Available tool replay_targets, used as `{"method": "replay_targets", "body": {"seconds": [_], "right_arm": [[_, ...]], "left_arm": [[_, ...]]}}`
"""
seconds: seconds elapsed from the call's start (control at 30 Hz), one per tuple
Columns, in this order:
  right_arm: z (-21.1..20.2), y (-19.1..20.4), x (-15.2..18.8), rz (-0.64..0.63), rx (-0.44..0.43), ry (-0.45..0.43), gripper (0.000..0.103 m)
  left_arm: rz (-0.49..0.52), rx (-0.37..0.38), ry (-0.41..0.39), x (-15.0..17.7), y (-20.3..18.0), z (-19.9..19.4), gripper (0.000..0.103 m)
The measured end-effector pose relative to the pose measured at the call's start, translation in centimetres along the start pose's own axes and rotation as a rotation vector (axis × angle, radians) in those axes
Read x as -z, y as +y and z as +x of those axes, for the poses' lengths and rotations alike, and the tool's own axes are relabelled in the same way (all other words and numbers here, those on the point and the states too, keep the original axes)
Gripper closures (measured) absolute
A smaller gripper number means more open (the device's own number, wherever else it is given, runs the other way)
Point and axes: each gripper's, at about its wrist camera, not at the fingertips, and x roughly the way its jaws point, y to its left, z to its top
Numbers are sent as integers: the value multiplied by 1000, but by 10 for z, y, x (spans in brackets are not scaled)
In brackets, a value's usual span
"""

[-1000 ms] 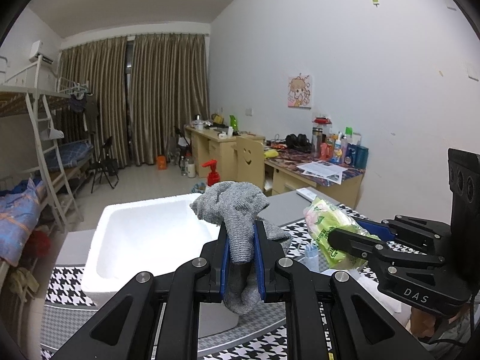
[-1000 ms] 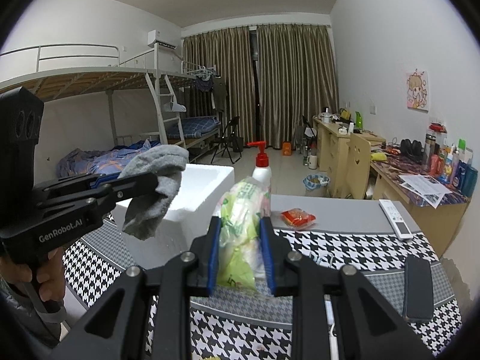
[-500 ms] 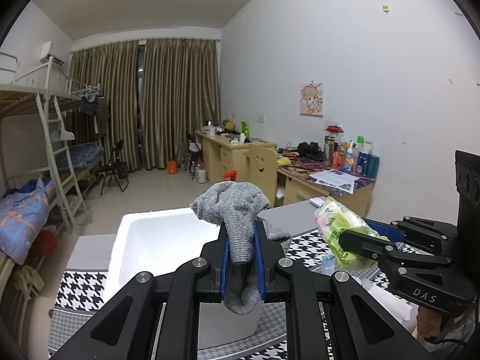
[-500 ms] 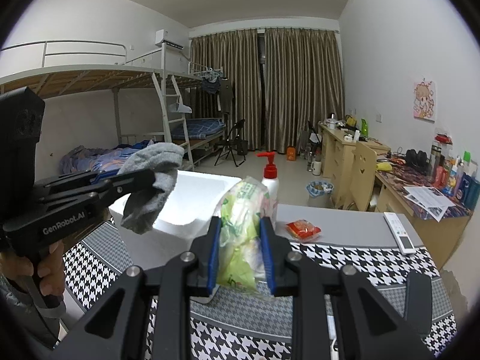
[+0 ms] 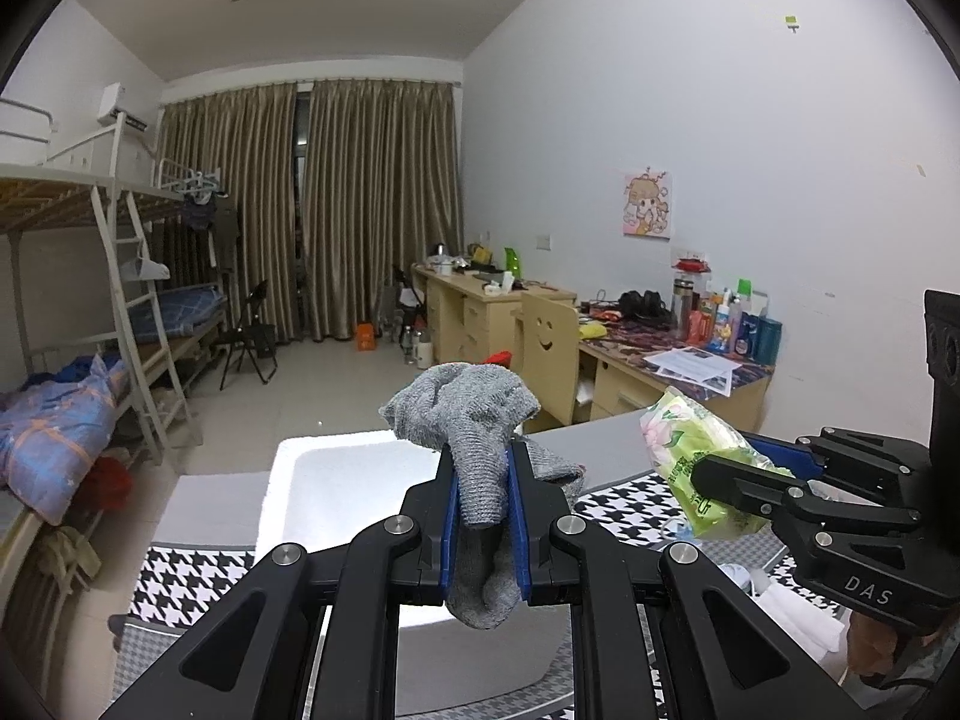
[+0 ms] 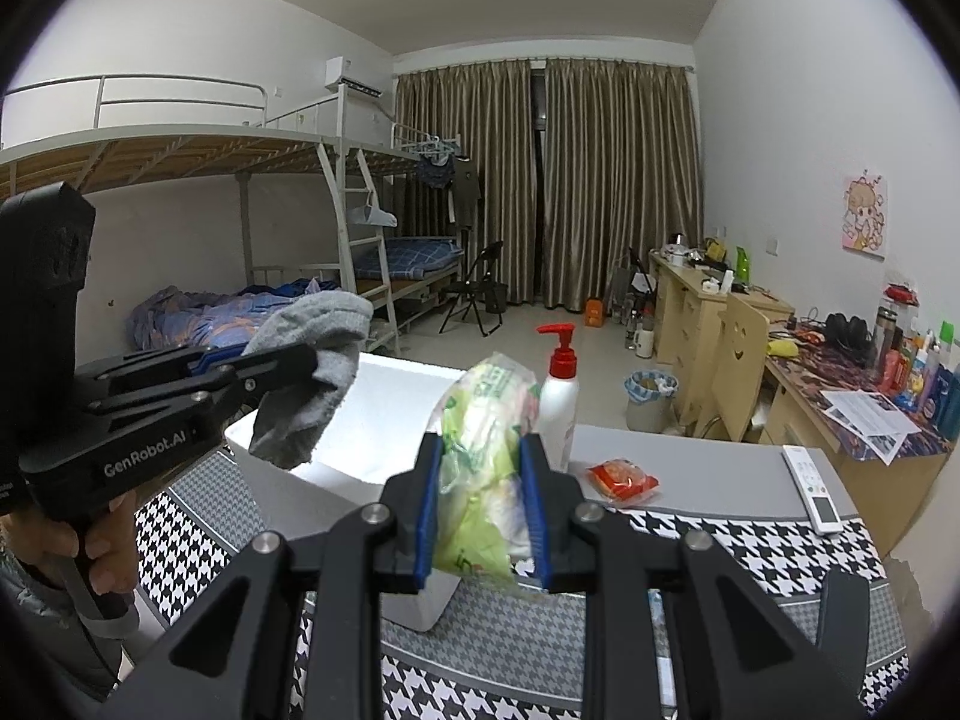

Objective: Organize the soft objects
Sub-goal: 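Carry the sock and snack bag over the white foam box with both tools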

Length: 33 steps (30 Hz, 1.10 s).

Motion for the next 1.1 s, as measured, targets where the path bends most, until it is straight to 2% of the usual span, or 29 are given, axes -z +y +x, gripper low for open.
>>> {"method": "replay_targets", "body": {"seconds": [0.53,1.1], "right_arm": [[26,14,-15,-41,-46,26,73],[57,32,-27,-61,-75,65,73]], "left_arm": [[-12,-77,0,-3,21,8,87],[-24,-153,36,0,45,22,87]]}}
